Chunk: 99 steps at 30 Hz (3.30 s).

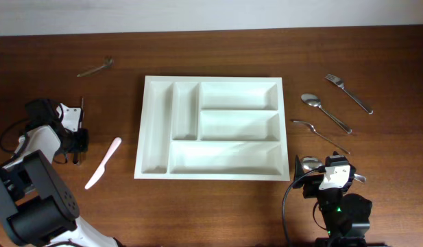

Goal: Pack container
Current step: 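Close the left gripper on the tongs and lift them, then carry the tongs into the tray's long bottom compartment and release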

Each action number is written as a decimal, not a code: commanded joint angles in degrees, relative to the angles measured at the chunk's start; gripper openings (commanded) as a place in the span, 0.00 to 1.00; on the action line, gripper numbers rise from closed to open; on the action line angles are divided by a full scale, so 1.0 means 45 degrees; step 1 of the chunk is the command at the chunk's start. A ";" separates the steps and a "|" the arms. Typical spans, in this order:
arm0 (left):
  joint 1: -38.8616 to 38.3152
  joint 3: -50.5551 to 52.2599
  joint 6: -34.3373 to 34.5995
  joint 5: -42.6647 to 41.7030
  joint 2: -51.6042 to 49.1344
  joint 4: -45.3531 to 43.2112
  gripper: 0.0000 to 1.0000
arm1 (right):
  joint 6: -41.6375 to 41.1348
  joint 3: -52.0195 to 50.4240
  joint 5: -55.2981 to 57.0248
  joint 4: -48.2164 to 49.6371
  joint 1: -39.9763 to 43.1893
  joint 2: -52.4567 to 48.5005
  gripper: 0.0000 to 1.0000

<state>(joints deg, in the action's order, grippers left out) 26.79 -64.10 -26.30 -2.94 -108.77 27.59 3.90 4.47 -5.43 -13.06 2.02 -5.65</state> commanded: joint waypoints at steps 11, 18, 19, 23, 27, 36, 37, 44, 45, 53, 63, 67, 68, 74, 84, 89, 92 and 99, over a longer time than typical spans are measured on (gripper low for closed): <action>-0.1243 -0.1069 0.0024 -0.0835 -0.0636 0.1243 0.02 | 0.0019 -0.0117 -0.0107 0.0010 -0.0112 0.0141 0.99; -0.1685 -0.2827 0.0024 -0.0831 -0.0636 0.2497 0.02 | 0.0019 -0.0117 -0.0107 0.0010 -0.0112 0.0141 0.99; -0.1700 -0.3070 0.0024 -0.0831 -0.0636 0.2671 0.02 | 0.0024 -0.0117 -0.0107 0.0010 -0.0112 0.0141 0.99; -0.1705 -0.4090 0.0024 -0.0831 -0.0617 0.3351 0.01 | 0.0019 -0.0117 -0.0107 0.0010 -0.0112 0.0141 0.99; -0.1734 -0.4847 -0.0005 -0.0952 -0.0559 0.3959 0.02 | 0.0019 -0.0117 -0.0107 0.0010 -0.0112 0.0141 0.99; -0.2992 -0.6047 -0.1438 -0.1831 -0.0024 0.4945 0.02 | 0.0019 -0.0117 -0.0107 0.0010 -0.0112 0.0141 0.99; -0.3288 -0.6198 -0.1729 -0.1831 0.0097 0.5061 0.02 | 0.0024 -0.0117 -0.0107 0.0010 -0.0112 0.0141 0.99; -0.5824 -0.6887 -0.3240 -0.1831 0.0957 0.5702 0.02 | 0.0019 -0.0117 -0.0107 0.0010 -0.0112 0.0141 0.99; -0.6280 -0.6892 -0.3342 -0.1831 0.1088 0.5707 0.02 | 0.0024 -0.0117 -0.0107 0.0010 -0.0112 0.0141 0.99; -0.9627 -0.6887 -0.5255 -0.1729 0.1418 0.7902 0.02 | 0.0024 -0.0117 -0.0107 0.0010 -0.0112 0.0141 0.99; -1.1919 -0.6887 -0.5464 -0.2341 0.1423 1.0020 0.02 | 0.0019 -0.0117 -0.0107 0.0015 -0.0112 0.0141 0.99; -1.2264 -0.6853 -0.5459 -0.3138 0.1413 1.0346 0.02 | 0.0019 -0.0117 -0.0107 0.0010 -0.0112 0.0141 0.99; -1.2288 -0.6839 -0.5459 -0.3274 0.1413 1.0355 0.02 | 0.0019 -0.0117 -0.0107 0.0010 -0.0112 0.0141 0.99; -1.2284 -0.6135 -0.5469 -0.3968 0.1375 0.9661 0.02 | 0.0019 -0.0117 -0.0107 0.0010 -0.0112 0.0141 0.99; -1.2284 -0.4299 -0.5518 -0.4192 0.0690 0.7995 0.02 | 0.0019 -0.0117 -0.0107 0.0010 -0.0112 0.0141 0.99; -1.2288 -0.4289 -0.5853 -0.4779 0.0403 0.7859 0.02 | 0.0019 -0.0117 -0.0107 0.0010 -0.0112 0.0141 0.99; -1.2288 -0.4289 -0.5848 -0.4784 0.0000 0.7854 0.02 | 0.0019 -0.0117 -0.0107 0.0010 -0.0112 0.0141 0.99; -1.2288 -0.4289 -0.5848 -0.5027 -0.1073 0.7810 0.02 | 0.0024 -0.0117 -0.0107 0.0010 -0.0112 0.0141 0.99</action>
<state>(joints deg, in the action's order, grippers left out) -28.49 -83.74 -51.44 -22.92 -111.11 62.89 3.86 4.47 -5.43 -13.06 2.02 -5.65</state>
